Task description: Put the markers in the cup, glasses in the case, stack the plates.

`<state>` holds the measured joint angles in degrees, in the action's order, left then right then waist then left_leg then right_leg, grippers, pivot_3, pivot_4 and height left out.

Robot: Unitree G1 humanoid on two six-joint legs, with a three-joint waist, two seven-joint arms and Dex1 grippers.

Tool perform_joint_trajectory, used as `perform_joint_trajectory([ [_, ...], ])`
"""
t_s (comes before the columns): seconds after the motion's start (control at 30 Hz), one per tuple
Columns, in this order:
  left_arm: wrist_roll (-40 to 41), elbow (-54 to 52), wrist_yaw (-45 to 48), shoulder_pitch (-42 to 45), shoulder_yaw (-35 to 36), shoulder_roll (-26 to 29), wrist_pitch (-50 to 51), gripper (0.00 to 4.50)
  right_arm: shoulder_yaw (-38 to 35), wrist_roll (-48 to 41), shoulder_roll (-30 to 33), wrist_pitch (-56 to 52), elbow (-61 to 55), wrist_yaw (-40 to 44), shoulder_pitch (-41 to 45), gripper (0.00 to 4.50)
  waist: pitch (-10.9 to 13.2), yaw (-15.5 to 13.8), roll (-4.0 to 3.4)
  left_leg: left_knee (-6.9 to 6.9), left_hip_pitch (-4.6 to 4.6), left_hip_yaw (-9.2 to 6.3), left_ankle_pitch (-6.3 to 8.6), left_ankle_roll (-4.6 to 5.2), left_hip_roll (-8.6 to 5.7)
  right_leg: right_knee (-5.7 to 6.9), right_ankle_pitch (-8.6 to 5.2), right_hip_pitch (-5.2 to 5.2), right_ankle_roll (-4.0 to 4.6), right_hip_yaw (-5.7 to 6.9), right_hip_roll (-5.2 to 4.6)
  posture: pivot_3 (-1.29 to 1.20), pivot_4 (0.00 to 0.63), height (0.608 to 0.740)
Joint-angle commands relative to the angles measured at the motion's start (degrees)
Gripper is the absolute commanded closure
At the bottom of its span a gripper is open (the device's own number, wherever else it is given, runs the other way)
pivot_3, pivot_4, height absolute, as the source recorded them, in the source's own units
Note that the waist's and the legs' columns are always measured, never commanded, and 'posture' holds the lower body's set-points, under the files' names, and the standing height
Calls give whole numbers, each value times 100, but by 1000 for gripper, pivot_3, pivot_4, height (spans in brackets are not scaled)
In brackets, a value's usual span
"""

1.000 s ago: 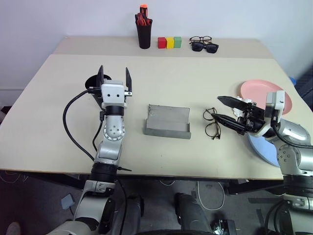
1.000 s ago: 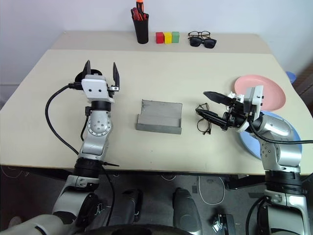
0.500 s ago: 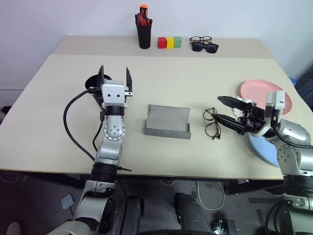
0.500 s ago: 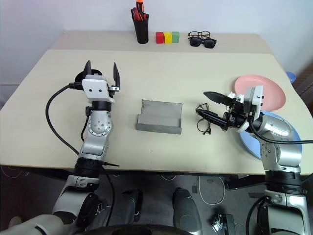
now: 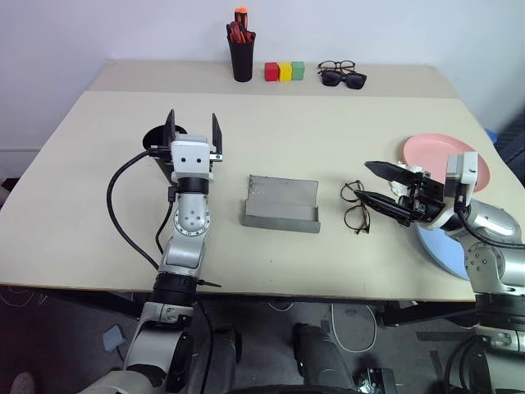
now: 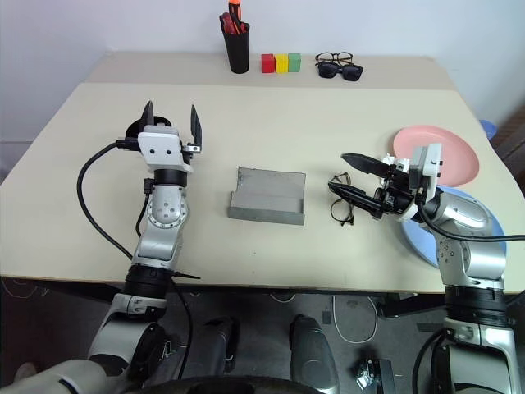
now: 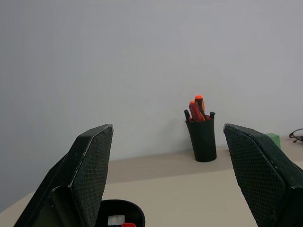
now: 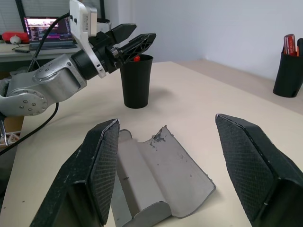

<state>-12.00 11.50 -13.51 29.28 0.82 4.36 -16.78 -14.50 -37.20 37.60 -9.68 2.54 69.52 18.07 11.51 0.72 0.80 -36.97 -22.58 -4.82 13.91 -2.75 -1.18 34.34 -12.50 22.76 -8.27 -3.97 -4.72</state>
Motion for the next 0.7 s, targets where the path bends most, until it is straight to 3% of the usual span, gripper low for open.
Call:
perform_joint_trajectory([
  [0.03, -42, -177, 7, 13, -28, 2, -82, 680, -167, -48, 114, 23, -148, 2, 29, 1204, 0, 0, 0, 0, 0, 0, 0, 0, 0, 0, 0, 0, 0, 0, 0, 0, 150, 740],
  [0.7, -30, -184, 60, 22, -14, 9, -92, 680, -173, -38, 108, 45, -134, -10, 39, 1204, 0, 0, 0, 0, 0, 0, 0, 0, 0, 0, 0, 0, 0, 0, 0, 0, 150, 740],
])
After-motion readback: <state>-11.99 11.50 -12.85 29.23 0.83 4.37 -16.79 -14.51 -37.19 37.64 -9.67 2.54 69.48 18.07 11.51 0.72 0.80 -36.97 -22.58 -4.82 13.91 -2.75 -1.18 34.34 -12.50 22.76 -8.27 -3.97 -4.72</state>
